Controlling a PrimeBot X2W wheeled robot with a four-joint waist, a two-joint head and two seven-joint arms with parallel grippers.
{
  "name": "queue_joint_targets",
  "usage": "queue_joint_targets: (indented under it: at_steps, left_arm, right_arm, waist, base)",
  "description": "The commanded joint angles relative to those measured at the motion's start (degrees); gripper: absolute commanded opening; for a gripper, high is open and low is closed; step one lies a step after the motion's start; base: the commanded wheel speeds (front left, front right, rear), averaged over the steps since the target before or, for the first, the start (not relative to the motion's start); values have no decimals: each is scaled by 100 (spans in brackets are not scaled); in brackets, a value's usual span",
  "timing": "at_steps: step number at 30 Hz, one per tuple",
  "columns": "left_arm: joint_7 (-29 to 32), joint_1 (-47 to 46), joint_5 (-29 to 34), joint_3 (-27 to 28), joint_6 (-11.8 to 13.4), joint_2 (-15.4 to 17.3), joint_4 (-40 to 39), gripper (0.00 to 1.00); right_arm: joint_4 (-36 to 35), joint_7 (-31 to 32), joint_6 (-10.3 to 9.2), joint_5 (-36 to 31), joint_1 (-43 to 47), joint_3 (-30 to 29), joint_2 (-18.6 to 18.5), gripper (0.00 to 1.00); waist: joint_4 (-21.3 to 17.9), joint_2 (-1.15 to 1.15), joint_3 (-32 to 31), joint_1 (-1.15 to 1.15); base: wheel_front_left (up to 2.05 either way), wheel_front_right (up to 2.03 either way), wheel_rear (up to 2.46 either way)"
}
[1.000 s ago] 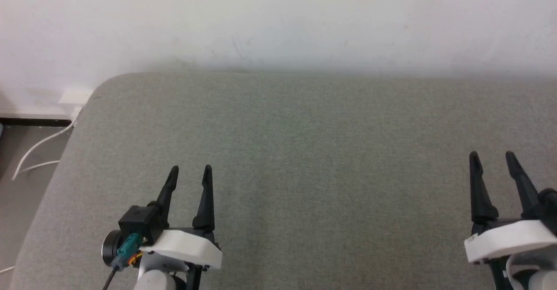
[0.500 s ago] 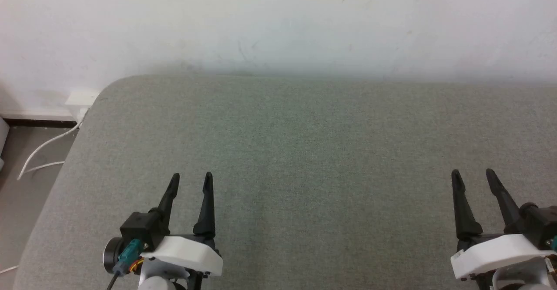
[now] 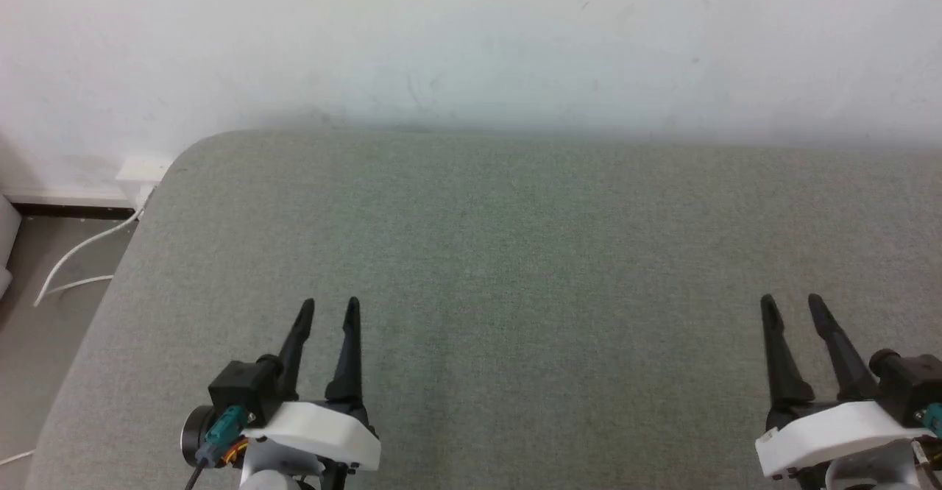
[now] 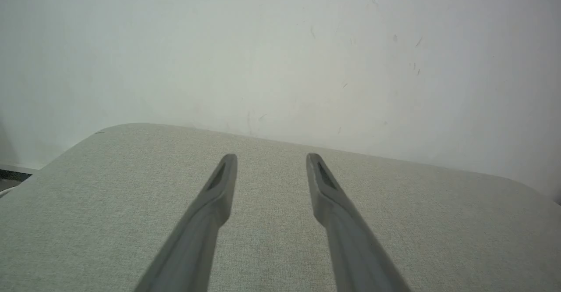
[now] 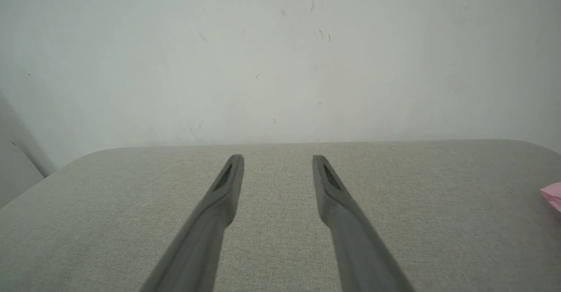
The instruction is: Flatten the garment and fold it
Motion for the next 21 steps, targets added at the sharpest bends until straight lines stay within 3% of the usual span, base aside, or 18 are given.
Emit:
queue_joint_targets:
  at_steps: [1,21]
  left_arm:
    - [2,0,2,2,0,0,-2,0]
    - [76,17,75,35,5,-1,-61,0]
  right_arm:
    - [0,1,0,-1,0,0,0,0]
    - [-6,36,-1,-54,-19,26,-1,0]
  waist:
    - [0,0,0,0]
    - [-17,0,1,0]
  base:
    - [0,0,0]
    - [0,0,0]
